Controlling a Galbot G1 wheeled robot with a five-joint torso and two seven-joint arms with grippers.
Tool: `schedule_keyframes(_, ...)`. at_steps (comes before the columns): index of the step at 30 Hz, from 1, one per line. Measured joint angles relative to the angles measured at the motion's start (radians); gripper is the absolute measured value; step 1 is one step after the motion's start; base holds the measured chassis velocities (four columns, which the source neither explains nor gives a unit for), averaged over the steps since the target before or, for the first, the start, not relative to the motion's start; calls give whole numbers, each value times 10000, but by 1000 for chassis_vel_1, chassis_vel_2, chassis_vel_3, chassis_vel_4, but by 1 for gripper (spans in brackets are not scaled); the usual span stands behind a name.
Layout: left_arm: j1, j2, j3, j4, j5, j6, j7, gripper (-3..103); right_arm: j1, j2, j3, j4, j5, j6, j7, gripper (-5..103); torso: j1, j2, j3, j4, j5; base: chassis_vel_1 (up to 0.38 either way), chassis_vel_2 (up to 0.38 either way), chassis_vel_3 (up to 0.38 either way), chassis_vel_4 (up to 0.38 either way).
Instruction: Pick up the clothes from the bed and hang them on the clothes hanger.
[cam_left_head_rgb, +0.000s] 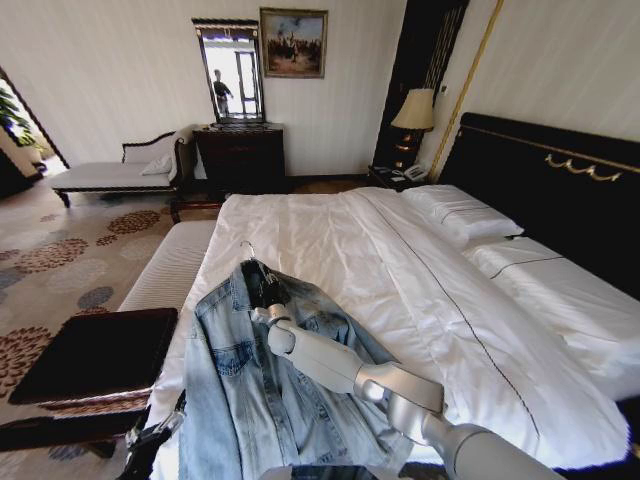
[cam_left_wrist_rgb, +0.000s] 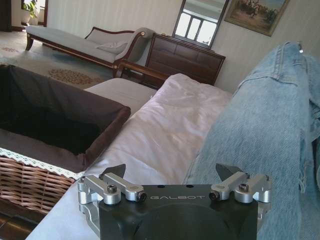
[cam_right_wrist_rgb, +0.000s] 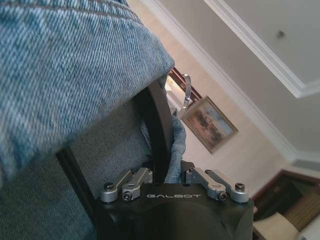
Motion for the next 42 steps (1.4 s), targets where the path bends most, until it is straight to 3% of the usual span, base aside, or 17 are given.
schedule_keyframes(14,182,-352,68,-517,488,113,-3,100,265,-1828,1728,3165,660,-469,227,24,2,0,0,4,4,0,0,0,0)
schedule_keyframes(20,194,-474,209,-576,757,120,-5,100,446,-2326,2076,4106,1124,-689,247,24,1,0,0,6,3,0,0,0,0)
schedule_keyframes(26,232,-534,281,-728,913,120,-5,100,963,-3014,2503,4780,1520,-411,-6,24,1,0,0,6,4,0,0,0,0)
schedule_keyframes(35,273,-530,344,-858,1056,82,2,100,1981,-4578,2831,6041,2202,-580,-116,24,0,0,0,5,3,0,0,0,0)
schedule_keyframes(42,338,-524,332,-1083,1408,-239,20,100,2207,-5350,3024,6856,2757,-772,-107,24,0,0,0,5,1,0,0,0,0)
